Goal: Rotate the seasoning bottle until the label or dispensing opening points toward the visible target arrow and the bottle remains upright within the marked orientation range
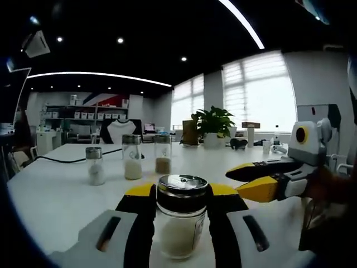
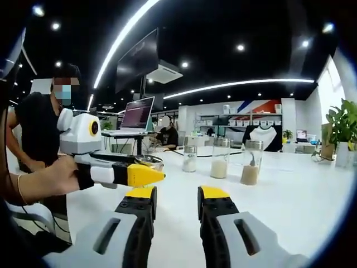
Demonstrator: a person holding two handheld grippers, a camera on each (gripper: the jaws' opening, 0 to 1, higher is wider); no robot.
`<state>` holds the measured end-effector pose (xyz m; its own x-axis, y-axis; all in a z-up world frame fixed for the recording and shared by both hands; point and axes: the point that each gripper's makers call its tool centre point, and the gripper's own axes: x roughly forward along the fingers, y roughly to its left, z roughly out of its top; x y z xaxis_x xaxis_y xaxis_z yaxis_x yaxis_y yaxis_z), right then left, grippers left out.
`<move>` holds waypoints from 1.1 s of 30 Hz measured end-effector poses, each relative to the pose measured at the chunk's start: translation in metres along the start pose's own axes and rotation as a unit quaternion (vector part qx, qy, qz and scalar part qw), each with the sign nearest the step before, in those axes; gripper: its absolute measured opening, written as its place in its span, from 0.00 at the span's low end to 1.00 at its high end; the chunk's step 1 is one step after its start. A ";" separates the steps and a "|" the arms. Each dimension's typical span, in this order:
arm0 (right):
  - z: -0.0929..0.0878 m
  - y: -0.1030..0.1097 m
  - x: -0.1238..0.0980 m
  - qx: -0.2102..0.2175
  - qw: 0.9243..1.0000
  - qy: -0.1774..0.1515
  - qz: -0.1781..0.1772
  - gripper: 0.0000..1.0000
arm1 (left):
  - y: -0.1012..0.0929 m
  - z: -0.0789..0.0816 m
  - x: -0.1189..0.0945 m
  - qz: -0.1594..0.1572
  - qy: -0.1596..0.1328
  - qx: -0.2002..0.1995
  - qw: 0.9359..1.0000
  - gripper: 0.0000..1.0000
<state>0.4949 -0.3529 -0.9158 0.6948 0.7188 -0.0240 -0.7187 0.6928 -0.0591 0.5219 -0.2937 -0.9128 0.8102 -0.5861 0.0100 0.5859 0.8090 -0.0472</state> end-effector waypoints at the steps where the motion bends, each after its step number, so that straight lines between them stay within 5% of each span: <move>1: 0.000 -0.001 0.000 0.000 1.000 -0.001 -0.001 0.27 | 0.001 -0.002 0.000 0.000 0.002 -0.002 1.000 0.38; 11: 0.001 0.001 0.001 0.000 1.000 0.000 0.001 0.26 | 0.004 -0.005 -0.006 0.002 0.006 -0.010 1.000 0.38; 23: 0.003 -0.001 0.000 -0.003 1.000 -0.001 -0.003 0.26 | 0.002 0.001 -0.011 0.007 0.026 0.049 0.998 0.37; 33: 0.001 0.000 0.000 -0.001 1.000 -0.001 0.001 0.26 | 0.005 0.004 -0.019 0.017 0.025 0.049 0.998 0.35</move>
<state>0.4948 -0.3534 -0.9149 0.6940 0.7197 -0.0212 -0.7194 0.6919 -0.0602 0.5092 -0.2785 -0.9093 0.8292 -0.5575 -0.0401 0.5589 0.8277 0.0505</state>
